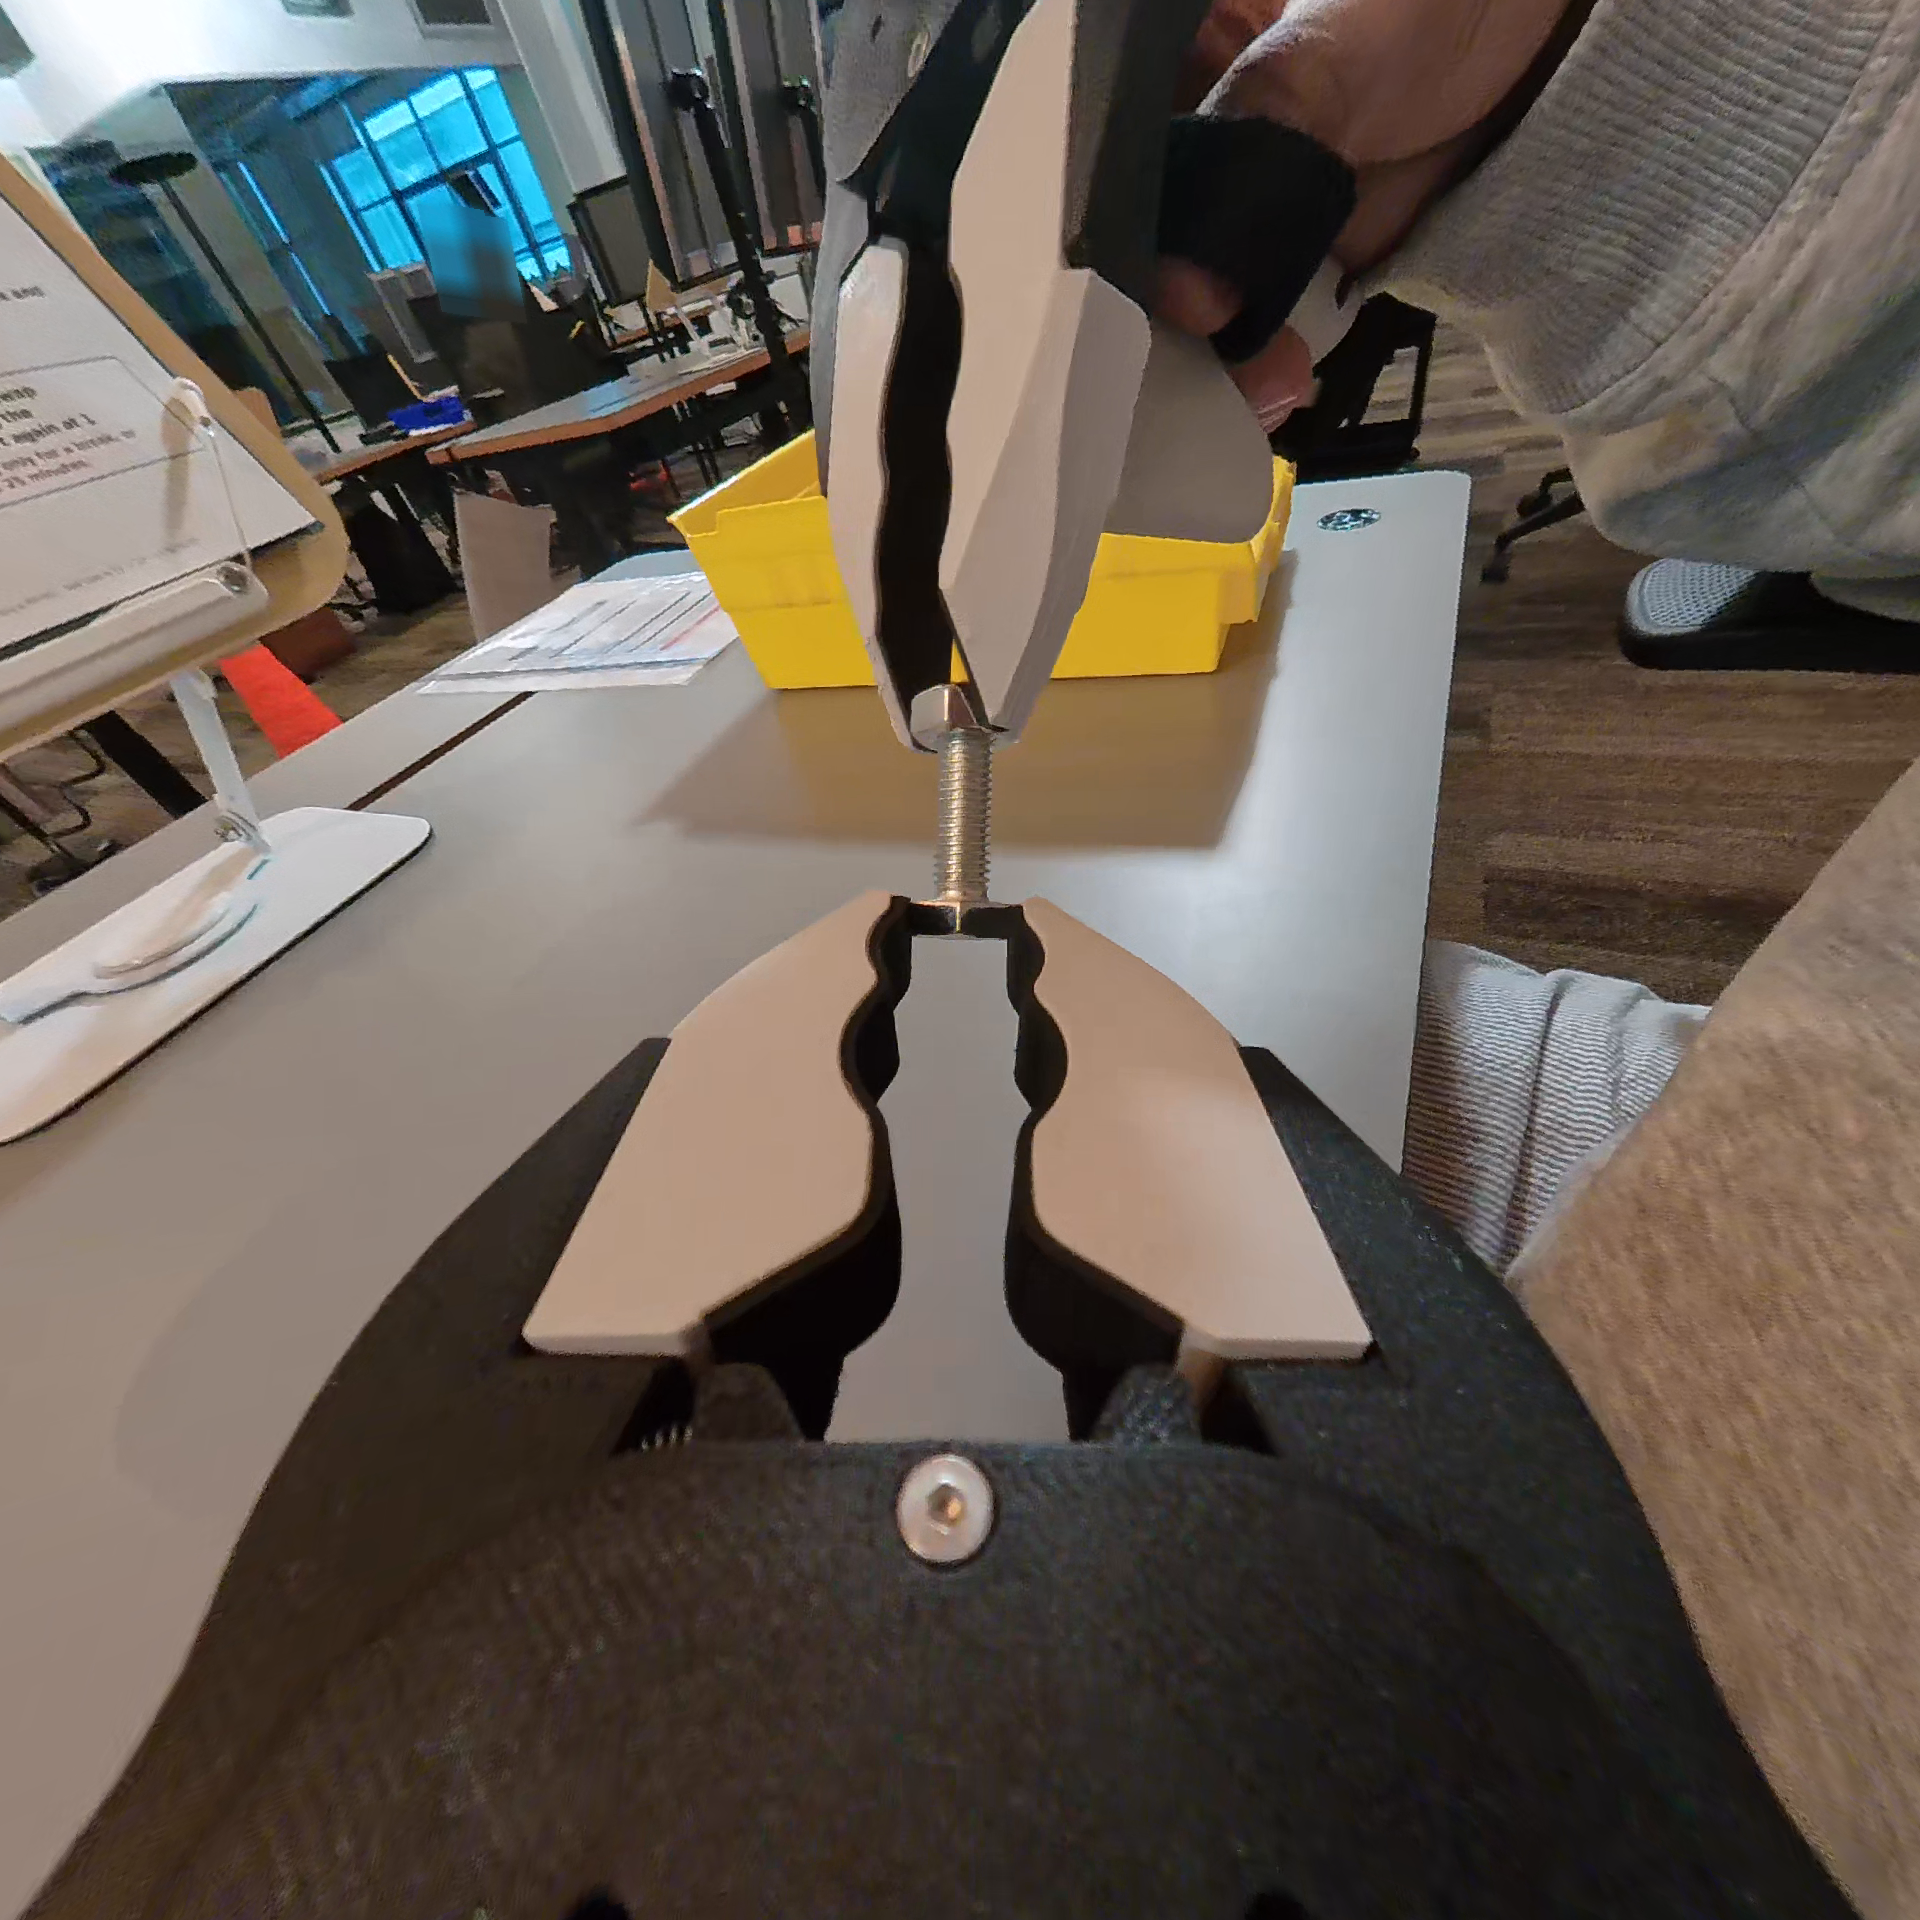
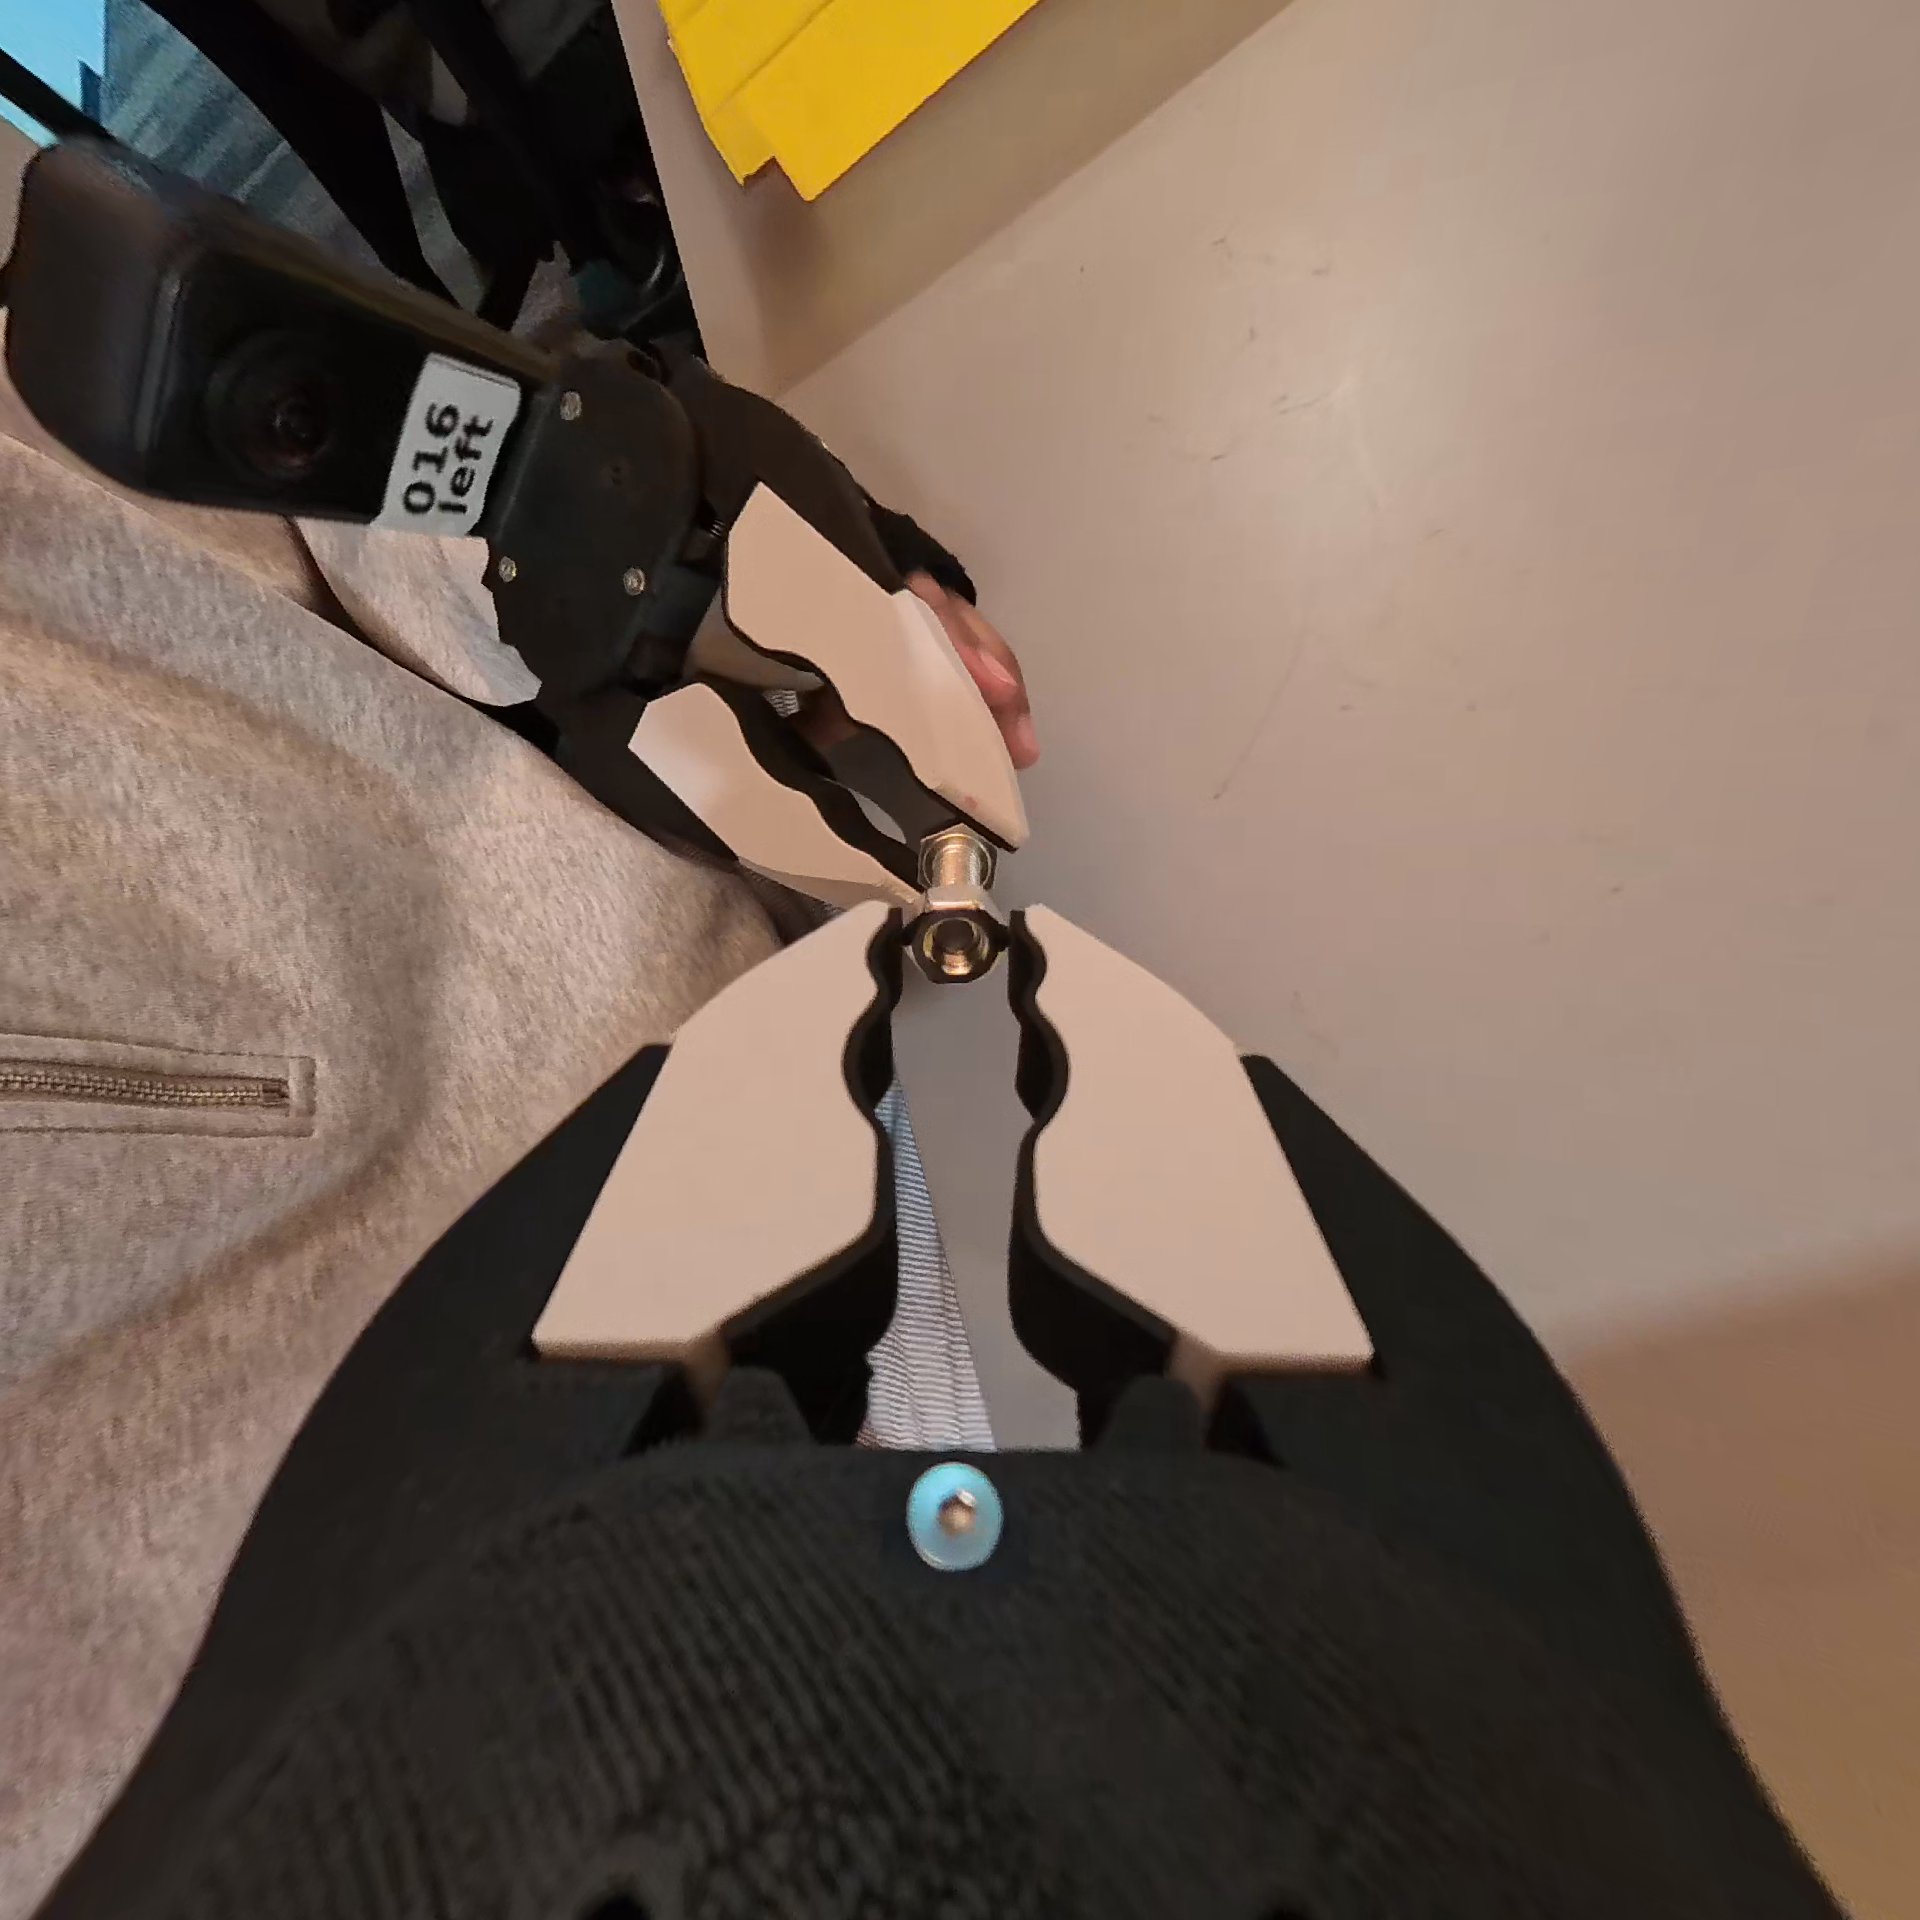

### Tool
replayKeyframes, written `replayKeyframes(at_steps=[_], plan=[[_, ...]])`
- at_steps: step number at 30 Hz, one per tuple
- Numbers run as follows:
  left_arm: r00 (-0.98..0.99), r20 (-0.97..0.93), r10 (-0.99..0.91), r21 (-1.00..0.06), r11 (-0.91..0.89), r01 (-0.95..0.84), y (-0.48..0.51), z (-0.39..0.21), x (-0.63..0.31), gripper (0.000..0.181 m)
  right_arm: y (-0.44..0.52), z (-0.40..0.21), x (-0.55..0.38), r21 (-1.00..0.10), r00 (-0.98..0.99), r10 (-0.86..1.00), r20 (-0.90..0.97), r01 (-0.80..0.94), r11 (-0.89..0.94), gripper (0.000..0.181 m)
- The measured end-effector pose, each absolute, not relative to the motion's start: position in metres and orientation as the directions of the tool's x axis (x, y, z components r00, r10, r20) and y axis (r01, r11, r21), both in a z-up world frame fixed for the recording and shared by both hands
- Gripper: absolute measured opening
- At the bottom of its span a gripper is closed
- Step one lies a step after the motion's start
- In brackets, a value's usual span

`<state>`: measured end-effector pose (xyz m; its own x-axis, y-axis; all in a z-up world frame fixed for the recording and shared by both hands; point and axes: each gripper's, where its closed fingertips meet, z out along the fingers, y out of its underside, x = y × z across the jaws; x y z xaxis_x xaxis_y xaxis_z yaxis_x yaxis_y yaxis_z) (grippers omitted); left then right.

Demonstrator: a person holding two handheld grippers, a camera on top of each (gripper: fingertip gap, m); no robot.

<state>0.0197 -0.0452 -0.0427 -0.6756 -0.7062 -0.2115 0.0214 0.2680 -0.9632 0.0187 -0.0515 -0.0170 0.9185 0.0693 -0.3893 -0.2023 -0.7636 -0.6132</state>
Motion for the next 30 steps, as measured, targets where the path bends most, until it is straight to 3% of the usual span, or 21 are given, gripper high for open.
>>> replayKeyframes(at_steps=[1, 10, 22, 25, 30], plan=[[-0.684, -0.192, -0.704, -0.967, 0.255, 0.010, -0.046, -0.043, 0.020, 0.018, -0.052, -0.017, 0.019, -0.619, 0.924, 0.081, -0.373, -0.183, -0.764, 0.019], [-0.820, 0.076, -0.567, -0.991, 0.046, -0.124, -0.058, -0.039, 0.005, 0.018, -0.059, -0.011, 0.006, -0.710, 0.923, 0.356, -0.147, 0.152, -0.687, 0.019], [-0.897, 0.297, -0.327, -0.955, -0.097, -0.281, -0.072, -0.028, -0.018, 0.018, -0.071, 0.000, -0.017, -0.761, 0.749, 0.640, 0.170, 0.513, -0.397, 0.019], [-0.895, 0.373, -0.243, -0.927, -0.127, -0.352, -0.074, -0.025, -0.025, 0.018, -0.074, 0.002, -0.022, -0.757, 0.690, 0.683, 0.239, 0.573, -0.314, 0.019], [-0.814, 0.580, 0.019, -0.796, -0.196, -0.572, -0.074, -0.015, -0.038, 0.018, -0.075, 0.008, -0.031, -0.748, 0.620, 0.711, 0.331, 0.632, -0.202, 0.019]])
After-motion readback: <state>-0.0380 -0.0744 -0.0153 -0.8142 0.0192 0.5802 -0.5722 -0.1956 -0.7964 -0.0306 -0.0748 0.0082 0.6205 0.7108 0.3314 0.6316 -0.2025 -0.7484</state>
